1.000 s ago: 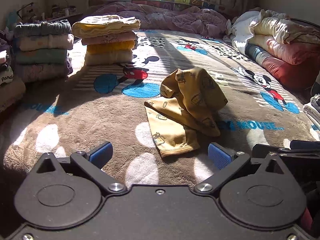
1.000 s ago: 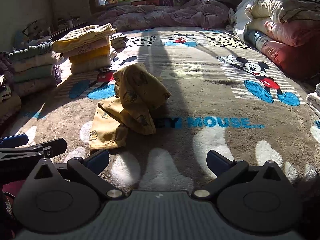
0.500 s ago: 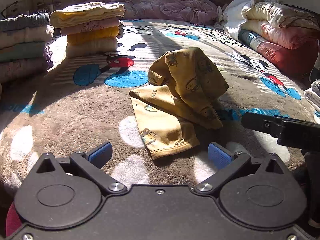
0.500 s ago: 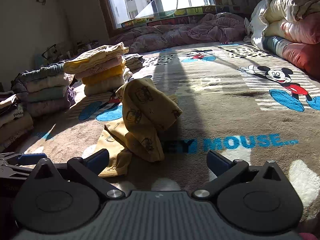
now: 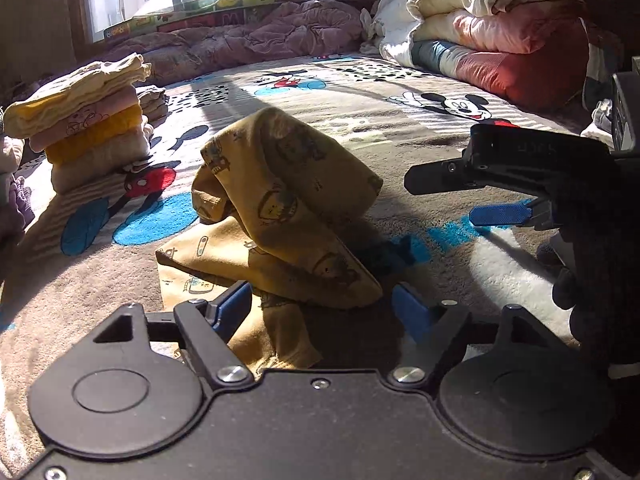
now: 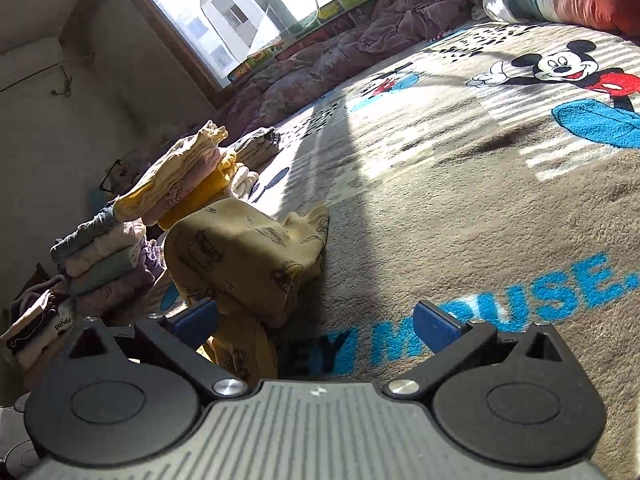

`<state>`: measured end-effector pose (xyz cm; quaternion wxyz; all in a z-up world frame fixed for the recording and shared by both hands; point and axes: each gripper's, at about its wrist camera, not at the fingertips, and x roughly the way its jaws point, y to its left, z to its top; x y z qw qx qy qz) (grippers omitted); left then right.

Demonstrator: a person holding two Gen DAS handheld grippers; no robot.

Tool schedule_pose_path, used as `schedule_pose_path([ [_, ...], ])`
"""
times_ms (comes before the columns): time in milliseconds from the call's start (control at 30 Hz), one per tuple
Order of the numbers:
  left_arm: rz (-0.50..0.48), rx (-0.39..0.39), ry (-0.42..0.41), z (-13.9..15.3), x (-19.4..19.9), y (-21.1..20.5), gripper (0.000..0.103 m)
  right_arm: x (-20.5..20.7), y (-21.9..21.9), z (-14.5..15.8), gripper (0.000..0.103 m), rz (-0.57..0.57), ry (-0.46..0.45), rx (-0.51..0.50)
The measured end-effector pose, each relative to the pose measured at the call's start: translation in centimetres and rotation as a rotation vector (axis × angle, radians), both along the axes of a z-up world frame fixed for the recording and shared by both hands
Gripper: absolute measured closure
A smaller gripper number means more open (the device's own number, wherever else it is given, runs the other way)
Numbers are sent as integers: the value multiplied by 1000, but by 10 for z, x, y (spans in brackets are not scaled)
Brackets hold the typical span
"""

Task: Fold clothes
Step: 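Grasp the yellow shirt with the left gripper while the right gripper grasps another edge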

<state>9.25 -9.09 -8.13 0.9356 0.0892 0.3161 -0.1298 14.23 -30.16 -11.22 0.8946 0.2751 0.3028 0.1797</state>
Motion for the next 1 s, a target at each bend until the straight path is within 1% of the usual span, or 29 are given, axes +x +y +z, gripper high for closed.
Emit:
schedule_pose_path([
  [33,-11,12,-1,-2,3,-7,27,4,-5,-3,1,-26,19,-8],
  [67,-20,27,-4,-4,7,-15,30,6,-8,-5,1,-41,33,-19],
  [100,-27,41,-4,-7,10,-20,35,7,-11,-6,1,-42,33,-16],
  [133,-30,57,-5,-10,13,-25,37,7,-13,-5,1,-42,17,-6],
  [167,-27,72,-2,-14,16,-28,40,4,-15,-3,1,-48,-15,-1],
  [233,-22,100,4,-21,21,-35,41,0,-16,1,1,-64,-84,3],
  [300,-19,125,6,-28,25,-38,46,-3,-15,5,1,-82,-158,3],
  [333,-17,138,0,-31,25,-37,48,-1,-14,5,1,-80,-173,16],
  [400,7,145,-18,-29,25,-28,66,4,-12,3,1,-66,-172,43],
  [433,23,143,-25,-27,25,-23,82,6,-10,1,1,-61,-161,50],
  [467,39,142,-33,-25,25,-18,92,9,-8,-1,1,-55,-151,61],
  [533,77,132,-49,-20,25,-4,93,13,-4,-4,1,-38,-132,88],
  [600,137,94,-66,-10,28,18,94,16,0,-5,1,-19,-118,93],
  [633,168,77,-75,-6,29,28,94,17,4,-3,1,-3,-105,76],
  [733,253,21,-96,3,30,54,94,21,9,-10,1,68,-63,147],
  [800,294,-49,-86,8,33,69,94,24,13,-16,1,113,-31,215],
  [833,309,-72,-85,10,33,73,94,25,16,-20,2,134,-14,259],
  [867,320,-85,-89,11,32,76,94,26,21,-22,3,152,-9,269],
  [900,328,-95,-93,12,31,77,94,26,26,-24,9,171,-5,278],
  [933,330,-102,-94,13,29,77,94,26,32,-23,18,172,-13,257],
  [967,327,-113,-88,13,29,78,94,27,37,-23,24,174,-20,239],
  [1000,323,-123,-83,12,29,78,94,30,43,-24,40,185,-24,239],
])
